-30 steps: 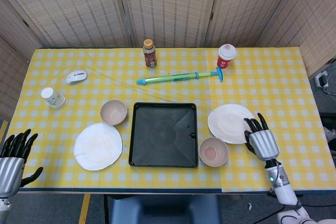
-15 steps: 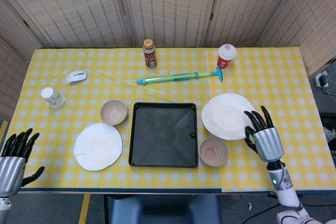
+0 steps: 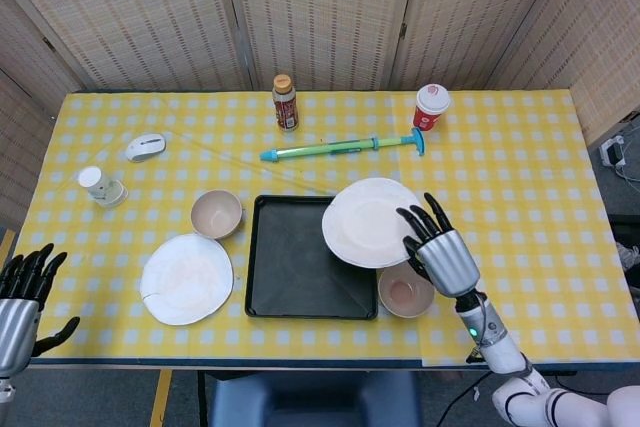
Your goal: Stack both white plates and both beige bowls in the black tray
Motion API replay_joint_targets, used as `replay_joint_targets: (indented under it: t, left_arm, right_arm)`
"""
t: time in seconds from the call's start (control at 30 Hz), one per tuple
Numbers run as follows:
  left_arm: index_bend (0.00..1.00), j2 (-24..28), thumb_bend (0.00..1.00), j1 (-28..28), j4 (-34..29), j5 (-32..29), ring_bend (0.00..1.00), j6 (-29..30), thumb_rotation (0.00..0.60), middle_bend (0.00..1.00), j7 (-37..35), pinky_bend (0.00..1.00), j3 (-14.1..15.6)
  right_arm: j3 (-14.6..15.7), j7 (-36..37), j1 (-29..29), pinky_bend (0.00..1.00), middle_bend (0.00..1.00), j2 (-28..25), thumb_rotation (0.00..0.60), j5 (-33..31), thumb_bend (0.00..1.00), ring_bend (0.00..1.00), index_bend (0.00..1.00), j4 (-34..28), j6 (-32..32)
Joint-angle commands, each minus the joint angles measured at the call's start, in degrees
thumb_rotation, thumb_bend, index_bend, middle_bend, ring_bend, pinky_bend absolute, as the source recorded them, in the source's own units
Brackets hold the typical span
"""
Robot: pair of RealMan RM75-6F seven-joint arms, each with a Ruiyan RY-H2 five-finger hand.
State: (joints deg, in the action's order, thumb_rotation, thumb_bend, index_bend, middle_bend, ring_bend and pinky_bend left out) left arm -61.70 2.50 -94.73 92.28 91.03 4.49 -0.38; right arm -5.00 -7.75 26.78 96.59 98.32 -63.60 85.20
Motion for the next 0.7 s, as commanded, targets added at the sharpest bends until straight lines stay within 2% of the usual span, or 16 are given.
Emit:
replay_joint_targets:
  t: [0.03, 0.17, 0.53, 0.63, 0.7]
  left_arm:
    - [0.0, 0.53, 0.25, -0.38, -0.14, 0.0, 0.0, 0.6, 0.6, 0.01, -0.71, 0.0, -0.04]
    - [0.0, 1.19, 0.25, -0.83, -0.24, 0.05, 0.0, 1.49, 0.6, 0.01, -1.83, 0.0, -0.15]
    - [0.0, 2.36, 0.25, -1.35, -0.33, -0.14, 0.0, 2.27, 0.6, 0.01, -4.26, 0.0, -0.41]
    - [0.0, 2.3, 0.25, -1.24, 0.02, 0.67, 0.0, 2.79, 0.6, 0.01, -5.07, 0.0, -0.55]
    - [0.0, 1.95, 0.25, -1.2, 1.0, 2.11, 0.0, 3.83, 0.6, 0.01, -6.17, 0.0, -0.56]
  right_arm:
    - [-0.23, -1.79, 2.93, 0.0, 0.24, 2.96, 0.6, -0.24, 0.46, 0.19, 0.7, -0.45, -4.35]
    - [-0.09, -2.26, 4.72, 0.0, 0.24, 5.54, 0.6, -1.14, 0.46, 0.19, 0.7, 0.01, -8.01]
    - [-0.69, -2.67, 7.94, 0.0, 0.22, 11.23, 0.6, -3.06, 0.46, 0.18, 0.68, 4.73, -12.68]
    - [-0.4, -0.63, 8.49, 0.0, 0.13, 11.14, 0.6, -3.87, 0.46, 0.15, 0.56, 4.12, -14.51]
    - [-0.24, 0.13, 8.81, 0.0, 0.05, 10.55, 0.6, -4.43, 0.46, 0.11, 0.43, 3.33, -15.74]
